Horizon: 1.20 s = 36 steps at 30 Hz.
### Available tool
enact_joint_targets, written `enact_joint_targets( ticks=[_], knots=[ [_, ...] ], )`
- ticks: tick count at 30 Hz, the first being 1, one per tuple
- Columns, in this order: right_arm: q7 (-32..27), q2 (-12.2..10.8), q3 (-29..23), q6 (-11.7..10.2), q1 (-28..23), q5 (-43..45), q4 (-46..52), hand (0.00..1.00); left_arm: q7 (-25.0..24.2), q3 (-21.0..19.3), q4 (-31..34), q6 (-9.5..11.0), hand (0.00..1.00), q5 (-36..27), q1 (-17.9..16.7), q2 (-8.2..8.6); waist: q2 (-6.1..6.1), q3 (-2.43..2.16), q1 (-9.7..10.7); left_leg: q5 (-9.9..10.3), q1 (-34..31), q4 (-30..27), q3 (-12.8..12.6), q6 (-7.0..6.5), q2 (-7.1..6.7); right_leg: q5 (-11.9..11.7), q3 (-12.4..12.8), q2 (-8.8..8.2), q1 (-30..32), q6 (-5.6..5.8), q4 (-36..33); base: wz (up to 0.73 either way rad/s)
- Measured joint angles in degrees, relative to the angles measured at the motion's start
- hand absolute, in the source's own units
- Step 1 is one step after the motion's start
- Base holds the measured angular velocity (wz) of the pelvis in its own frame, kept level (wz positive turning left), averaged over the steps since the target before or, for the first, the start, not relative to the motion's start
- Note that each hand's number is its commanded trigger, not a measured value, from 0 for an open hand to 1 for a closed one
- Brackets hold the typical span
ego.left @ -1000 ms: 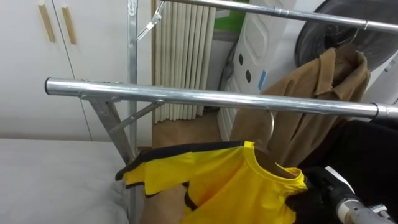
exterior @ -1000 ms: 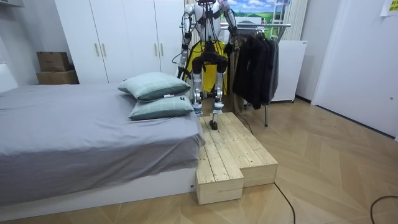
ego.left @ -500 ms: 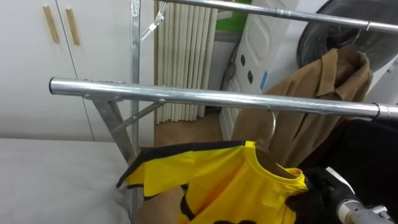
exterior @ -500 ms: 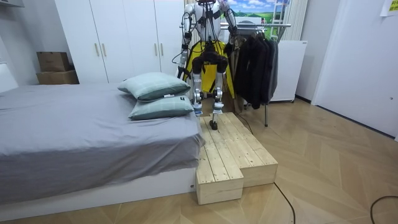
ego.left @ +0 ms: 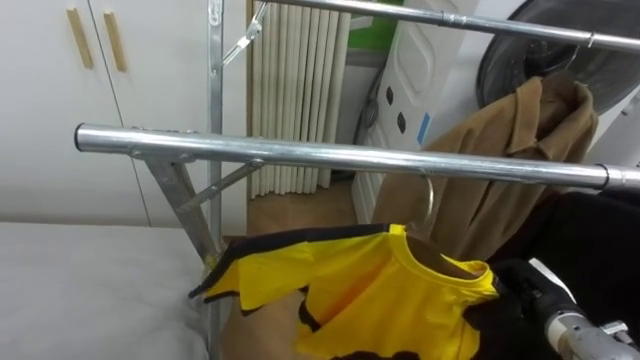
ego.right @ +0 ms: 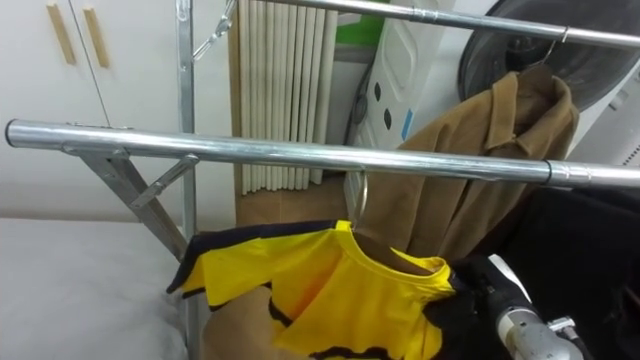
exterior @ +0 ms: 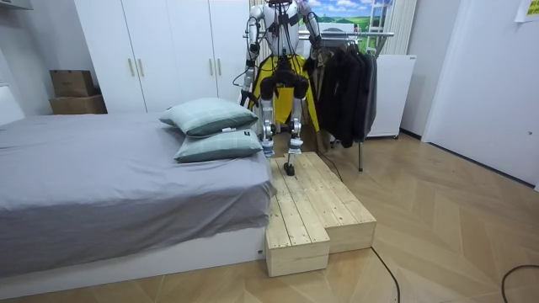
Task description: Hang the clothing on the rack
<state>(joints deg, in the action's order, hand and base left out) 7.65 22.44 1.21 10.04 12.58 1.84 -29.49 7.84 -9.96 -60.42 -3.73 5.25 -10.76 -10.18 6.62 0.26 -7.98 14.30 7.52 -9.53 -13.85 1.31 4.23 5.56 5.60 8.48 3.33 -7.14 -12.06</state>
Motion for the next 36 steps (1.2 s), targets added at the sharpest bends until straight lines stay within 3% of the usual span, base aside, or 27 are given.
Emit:
enact_joint_targets(
  ticks=[6,12,27,36],
  knots=[
    [-0.4,0.0,0.0,0.1,1.0,0.0,6.5,1.00,0.0,0.1,-0.2,-0.1,0.00,0.0,0.0,-0.04,0.14,-0.09,0.6,0.0,-0.1,0.0,0.0,0.02,-0.08,0.0,0.4,0.05,0.6,-0.01,-0.7,-0.04],
    [-0.4,0.0,0.0,0.0,3.9,-1.7,8.6,1.00,0.0,0.1,-0.1,-0.1,0.00,0.0,-0.2,-0.40,0.94,-0.65,1.1,0.0,0.0,-0.1,-0.1,0.04,-0.09,0.0,0.0,-0.06,0.6,-0.01,-0.6,0.02],
    [-0.2,0.3,0.0,0.0,4.4,-1.8,10.4,1.00,0.0,0.3,0.7,-1.2,0.00,0.0,-0.5,-0.71,0.89,-0.56,1.7,0.0,-0.3,0.0,-0.1,0.04,-0.11,0.0,-0.3,-0.19,0.6,0.00,-0.5,0.00],
    [0.3,0.8,0.2,-0.1,4.4,-5.3,8.0,1.00,0.5,1.6,0.8,-1.3,0.00,-0.1,-0.3,-0.73,0.72,-0.23,1.4,0.0,0.0,0.0,-0.1,0.04,-0.09,0.0,-0.6,-0.20,0.3,0.00,-0.2,0.00]
  ],
)
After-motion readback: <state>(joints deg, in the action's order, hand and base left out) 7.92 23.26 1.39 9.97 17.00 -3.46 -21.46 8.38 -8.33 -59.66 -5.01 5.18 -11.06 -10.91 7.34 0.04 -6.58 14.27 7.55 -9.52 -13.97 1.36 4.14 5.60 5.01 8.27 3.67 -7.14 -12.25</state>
